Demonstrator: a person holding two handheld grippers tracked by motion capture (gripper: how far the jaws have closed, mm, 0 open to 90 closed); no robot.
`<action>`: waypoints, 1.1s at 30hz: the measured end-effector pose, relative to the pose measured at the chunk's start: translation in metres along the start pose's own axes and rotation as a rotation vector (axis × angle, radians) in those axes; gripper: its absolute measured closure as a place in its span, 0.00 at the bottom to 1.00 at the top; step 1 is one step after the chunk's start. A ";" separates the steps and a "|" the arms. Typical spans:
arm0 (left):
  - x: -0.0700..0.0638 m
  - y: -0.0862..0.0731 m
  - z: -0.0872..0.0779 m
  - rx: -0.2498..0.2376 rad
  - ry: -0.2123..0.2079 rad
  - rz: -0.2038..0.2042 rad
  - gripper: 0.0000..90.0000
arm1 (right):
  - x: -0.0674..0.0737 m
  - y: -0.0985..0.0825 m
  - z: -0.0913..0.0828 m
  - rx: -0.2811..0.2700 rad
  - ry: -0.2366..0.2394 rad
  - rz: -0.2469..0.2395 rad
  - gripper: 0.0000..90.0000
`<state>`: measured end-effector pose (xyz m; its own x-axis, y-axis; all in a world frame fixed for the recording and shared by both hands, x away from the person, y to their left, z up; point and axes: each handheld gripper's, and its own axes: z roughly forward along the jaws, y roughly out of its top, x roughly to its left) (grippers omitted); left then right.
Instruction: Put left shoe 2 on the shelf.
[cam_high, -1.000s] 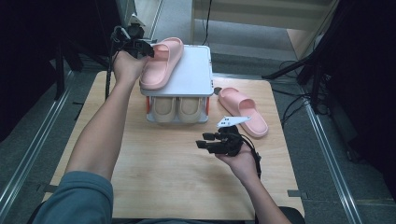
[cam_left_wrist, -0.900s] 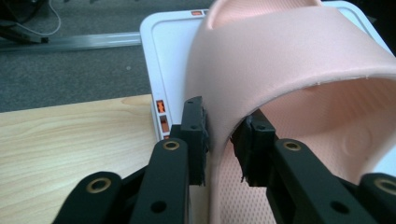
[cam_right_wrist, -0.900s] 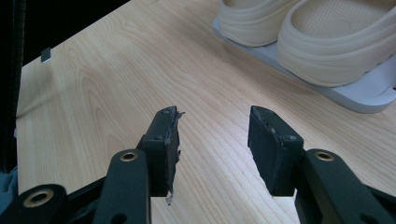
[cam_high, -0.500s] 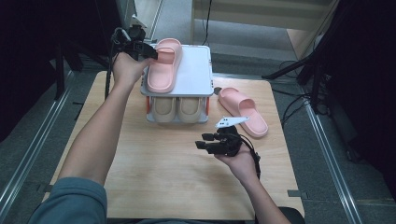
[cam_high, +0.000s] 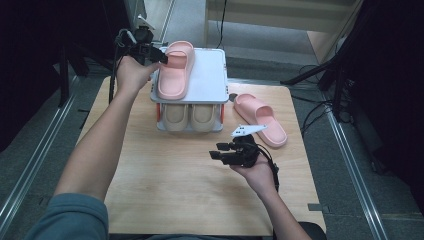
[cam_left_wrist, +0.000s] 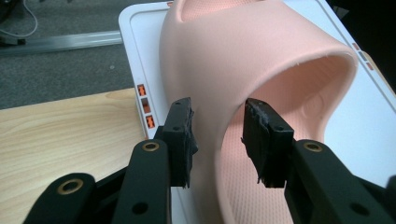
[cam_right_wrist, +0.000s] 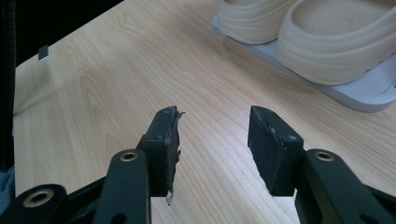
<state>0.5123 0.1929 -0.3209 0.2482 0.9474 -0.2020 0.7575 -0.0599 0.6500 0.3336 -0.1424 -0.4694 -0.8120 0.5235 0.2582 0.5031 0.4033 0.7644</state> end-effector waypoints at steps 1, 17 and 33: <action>0.001 -0.001 -0.003 -0.001 -0.003 0.001 0.69 | 0.000 0.000 0.000 -0.001 -0.001 -0.001 0.59; 0.026 -0.045 -0.062 -0.047 -0.096 0.051 0.61 | -0.017 0.000 -0.019 -0.032 -0.073 0.032 0.60; 0.053 -0.126 -0.066 -0.064 -0.111 0.074 0.51 | -0.063 -0.007 -0.052 -0.068 -0.205 0.115 0.71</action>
<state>0.3899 0.2711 -0.3655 0.3694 0.9005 -0.2293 0.6959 -0.1046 0.7105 0.3658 -0.2175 -0.4599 -0.6702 0.7071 0.2255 0.5616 0.2844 0.7770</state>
